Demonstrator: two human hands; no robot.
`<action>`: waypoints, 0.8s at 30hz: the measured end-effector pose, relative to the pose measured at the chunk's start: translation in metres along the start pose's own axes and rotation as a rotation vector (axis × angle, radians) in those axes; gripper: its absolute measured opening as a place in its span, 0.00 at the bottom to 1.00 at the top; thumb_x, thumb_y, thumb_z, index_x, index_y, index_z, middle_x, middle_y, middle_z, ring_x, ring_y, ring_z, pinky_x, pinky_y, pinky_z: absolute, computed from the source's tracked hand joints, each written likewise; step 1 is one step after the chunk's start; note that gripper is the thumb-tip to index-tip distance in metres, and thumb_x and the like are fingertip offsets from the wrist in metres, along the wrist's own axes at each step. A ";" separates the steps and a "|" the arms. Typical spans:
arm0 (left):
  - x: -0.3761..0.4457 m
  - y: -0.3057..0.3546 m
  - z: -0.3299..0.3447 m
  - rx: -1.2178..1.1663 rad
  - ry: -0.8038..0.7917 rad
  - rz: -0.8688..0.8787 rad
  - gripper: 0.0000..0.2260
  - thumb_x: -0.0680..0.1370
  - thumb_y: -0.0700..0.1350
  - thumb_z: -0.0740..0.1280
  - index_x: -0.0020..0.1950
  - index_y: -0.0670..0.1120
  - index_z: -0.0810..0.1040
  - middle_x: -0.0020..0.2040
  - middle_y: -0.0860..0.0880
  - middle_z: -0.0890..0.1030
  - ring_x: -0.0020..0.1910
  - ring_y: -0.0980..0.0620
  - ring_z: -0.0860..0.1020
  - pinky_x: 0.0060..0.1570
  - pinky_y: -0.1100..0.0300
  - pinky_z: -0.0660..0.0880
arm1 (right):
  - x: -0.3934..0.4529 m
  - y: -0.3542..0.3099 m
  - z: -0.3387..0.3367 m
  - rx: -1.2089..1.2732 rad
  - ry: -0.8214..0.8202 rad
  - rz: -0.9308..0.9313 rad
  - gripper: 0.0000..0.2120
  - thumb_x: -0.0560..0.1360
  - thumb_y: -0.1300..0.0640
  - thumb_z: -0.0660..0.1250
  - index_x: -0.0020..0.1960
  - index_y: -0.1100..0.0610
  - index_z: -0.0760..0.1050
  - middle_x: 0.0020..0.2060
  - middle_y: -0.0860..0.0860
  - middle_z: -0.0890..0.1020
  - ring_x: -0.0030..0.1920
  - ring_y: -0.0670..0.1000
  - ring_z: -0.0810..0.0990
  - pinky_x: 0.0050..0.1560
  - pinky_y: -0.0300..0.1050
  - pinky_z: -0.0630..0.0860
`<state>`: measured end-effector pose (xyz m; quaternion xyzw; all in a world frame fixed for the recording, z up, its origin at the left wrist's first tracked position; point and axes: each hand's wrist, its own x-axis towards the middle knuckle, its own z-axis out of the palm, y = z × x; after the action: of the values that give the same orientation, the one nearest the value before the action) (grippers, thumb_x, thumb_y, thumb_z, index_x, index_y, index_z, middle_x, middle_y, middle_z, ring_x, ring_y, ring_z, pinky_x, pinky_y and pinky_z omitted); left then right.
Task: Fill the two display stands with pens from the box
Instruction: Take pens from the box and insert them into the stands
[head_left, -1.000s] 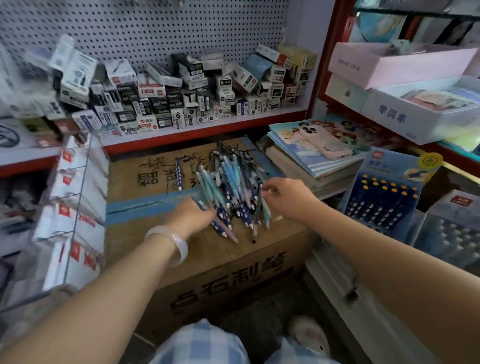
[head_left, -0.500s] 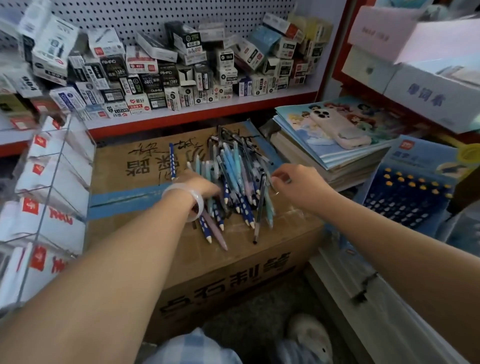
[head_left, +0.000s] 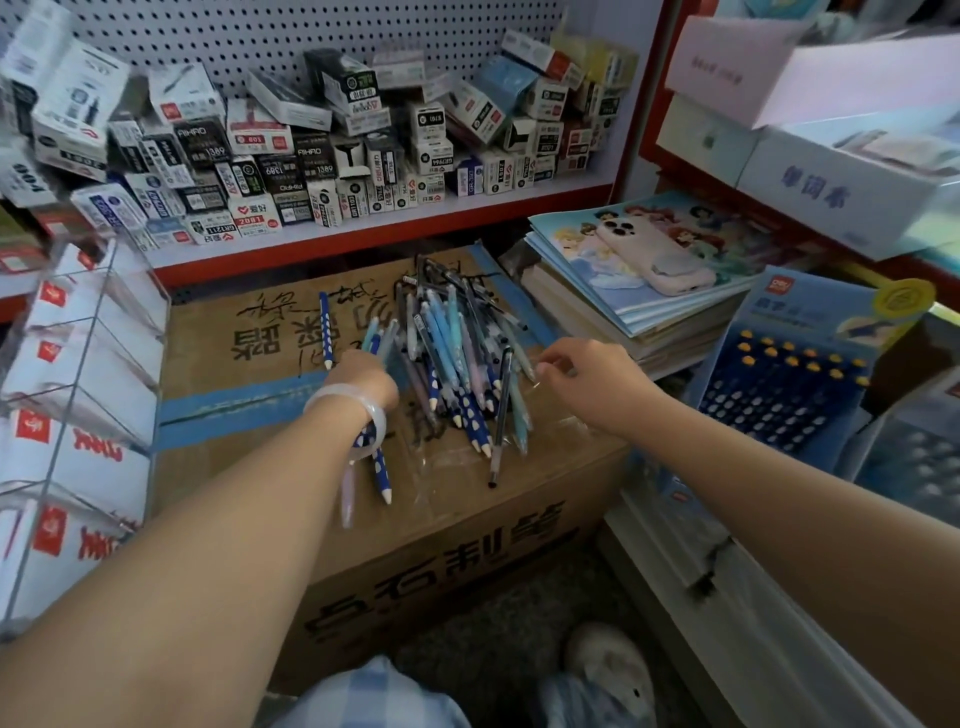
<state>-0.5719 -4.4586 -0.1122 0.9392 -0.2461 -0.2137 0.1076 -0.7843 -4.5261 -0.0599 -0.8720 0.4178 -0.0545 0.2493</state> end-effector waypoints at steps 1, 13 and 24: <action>-0.001 -0.004 -0.002 -0.022 -0.006 0.013 0.17 0.76 0.36 0.65 0.63 0.34 0.68 0.40 0.42 0.75 0.34 0.47 0.75 0.29 0.58 0.68 | -0.001 0.002 -0.001 -0.006 -0.003 0.004 0.15 0.81 0.51 0.56 0.64 0.55 0.72 0.59 0.53 0.78 0.49 0.52 0.77 0.45 0.44 0.74; -0.034 -0.023 -0.042 -0.513 -0.037 0.211 0.09 0.77 0.40 0.62 0.55 0.37 0.69 0.37 0.43 0.72 0.33 0.49 0.73 0.31 0.57 0.72 | -0.027 -0.012 -0.012 0.098 -0.080 -0.015 0.16 0.81 0.52 0.56 0.62 0.57 0.74 0.55 0.52 0.80 0.45 0.52 0.79 0.42 0.41 0.76; -0.132 0.048 -0.042 -0.573 -0.075 0.535 0.16 0.74 0.40 0.64 0.61 0.42 0.70 0.46 0.44 0.76 0.41 0.48 0.74 0.42 0.53 0.72 | -0.071 -0.043 -0.023 0.888 -0.172 0.143 0.11 0.77 0.57 0.66 0.51 0.65 0.78 0.37 0.54 0.77 0.34 0.47 0.73 0.35 0.35 0.73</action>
<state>-0.6767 -4.4282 -0.0139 0.7656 -0.4162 -0.2721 0.4081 -0.8070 -4.4587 -0.0110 -0.6510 0.3912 -0.1383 0.6357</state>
